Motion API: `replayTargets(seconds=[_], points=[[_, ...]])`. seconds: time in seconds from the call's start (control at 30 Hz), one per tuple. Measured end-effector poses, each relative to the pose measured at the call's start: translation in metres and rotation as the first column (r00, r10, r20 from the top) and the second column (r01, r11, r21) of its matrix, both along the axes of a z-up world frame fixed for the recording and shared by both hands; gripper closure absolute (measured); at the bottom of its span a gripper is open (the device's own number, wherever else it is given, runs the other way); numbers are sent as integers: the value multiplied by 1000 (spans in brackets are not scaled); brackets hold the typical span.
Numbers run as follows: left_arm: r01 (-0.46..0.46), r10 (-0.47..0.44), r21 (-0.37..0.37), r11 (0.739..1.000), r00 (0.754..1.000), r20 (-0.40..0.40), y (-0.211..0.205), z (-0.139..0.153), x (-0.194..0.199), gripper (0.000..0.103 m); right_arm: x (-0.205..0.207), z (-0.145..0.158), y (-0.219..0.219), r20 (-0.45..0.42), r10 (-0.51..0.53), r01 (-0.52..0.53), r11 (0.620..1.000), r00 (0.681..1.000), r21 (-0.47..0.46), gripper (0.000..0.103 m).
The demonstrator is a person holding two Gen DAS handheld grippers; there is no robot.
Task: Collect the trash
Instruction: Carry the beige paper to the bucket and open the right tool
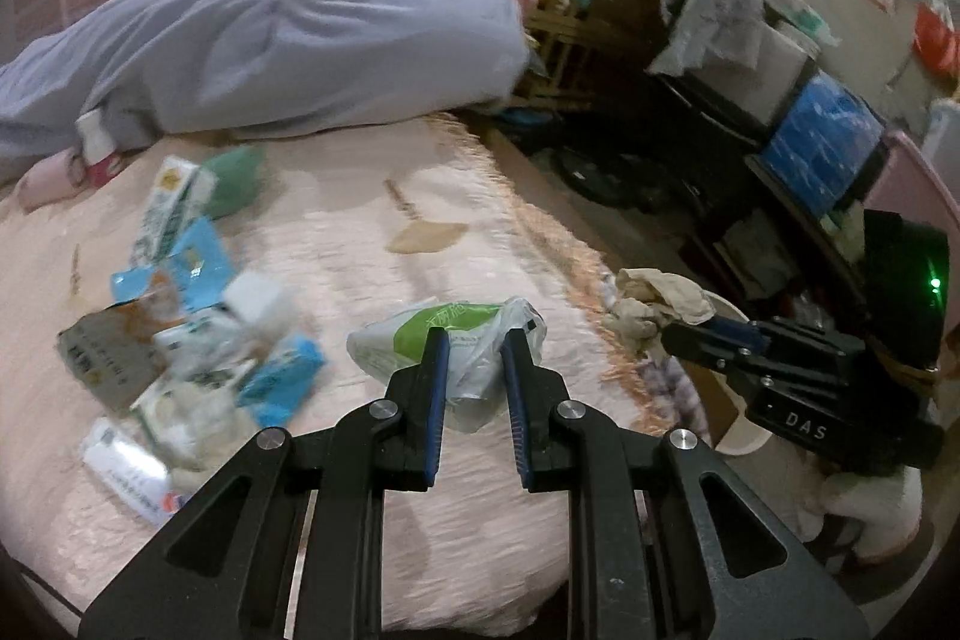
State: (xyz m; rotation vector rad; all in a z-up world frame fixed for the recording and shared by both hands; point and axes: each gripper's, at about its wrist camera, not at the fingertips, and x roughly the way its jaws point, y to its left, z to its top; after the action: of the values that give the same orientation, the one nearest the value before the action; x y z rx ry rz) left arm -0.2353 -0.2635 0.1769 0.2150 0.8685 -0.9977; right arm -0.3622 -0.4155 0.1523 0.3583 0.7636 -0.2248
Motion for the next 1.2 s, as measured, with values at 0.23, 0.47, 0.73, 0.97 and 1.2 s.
replayTargets(seconds=[0.23,0.47,0.73,0.97,1.2], points=[[96,-96,18,995,995,18,-51,-2,-30,87,-50,0,-37,-12,-99,99,995,995,-18,82],[194,-195,33,980,981,21,-101,-6,-61,87,-98,-12,-77,-33,-213,213,977,976,2,82],[300,-300,33,953,954,-22,-162,-19,-96,87,-142,-37,-117,-89,-333,335,942,939,0,82],[358,-356,32,933,933,-51,-200,-29,-121,87,-169,-59,-141,-128,-394,400,916,910,24,82],[393,-390,23,919,918,-66,-220,-35,-137,87,-184,-70,-154,-153,-431,441,897,889,37,82]])
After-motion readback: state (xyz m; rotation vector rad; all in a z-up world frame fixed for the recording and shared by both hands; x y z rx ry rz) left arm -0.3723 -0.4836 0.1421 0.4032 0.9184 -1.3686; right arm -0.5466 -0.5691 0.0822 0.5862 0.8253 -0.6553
